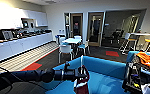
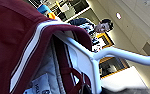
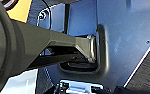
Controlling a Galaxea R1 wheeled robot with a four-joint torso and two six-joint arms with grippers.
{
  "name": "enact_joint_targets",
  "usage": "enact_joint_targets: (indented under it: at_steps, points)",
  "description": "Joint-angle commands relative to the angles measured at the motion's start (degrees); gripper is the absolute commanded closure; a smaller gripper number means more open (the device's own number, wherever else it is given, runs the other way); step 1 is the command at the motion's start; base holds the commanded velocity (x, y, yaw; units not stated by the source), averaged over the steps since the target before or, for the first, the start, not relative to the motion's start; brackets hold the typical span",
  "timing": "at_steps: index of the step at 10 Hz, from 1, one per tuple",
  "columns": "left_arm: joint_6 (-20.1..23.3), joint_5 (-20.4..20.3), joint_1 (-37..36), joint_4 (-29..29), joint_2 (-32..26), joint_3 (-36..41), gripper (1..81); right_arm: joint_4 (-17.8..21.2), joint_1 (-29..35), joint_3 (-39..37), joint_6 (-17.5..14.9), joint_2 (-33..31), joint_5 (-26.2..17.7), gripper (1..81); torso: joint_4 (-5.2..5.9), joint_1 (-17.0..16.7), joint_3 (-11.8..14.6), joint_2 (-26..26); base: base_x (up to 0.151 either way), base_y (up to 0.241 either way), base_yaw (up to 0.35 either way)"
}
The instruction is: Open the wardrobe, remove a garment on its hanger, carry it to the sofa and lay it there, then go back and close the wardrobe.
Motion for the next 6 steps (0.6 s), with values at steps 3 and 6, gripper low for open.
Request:
enact_joint_targets:
  at_steps: [3, 6]
  points:
    - [0.59, -4.6, -9.66, 1.2, -0.22, 2.15, 81.1, -0.58, 1.8, 0.17, -0.13, -0.17, -3.23, 1.0, 0.0, 0.03, 0.0, 0.0, 0.0, 0.0, 0.0]
    - [0.59, -4.6, -9.66, 1.2, -0.04, 1.97, 81.1, -0.58, 1.8, 0.09, -0.13, -0.08, -3.23, 1.0, 0.0, 0.03, 0.0, 0.0, 0.0, 0.0, 0.0]
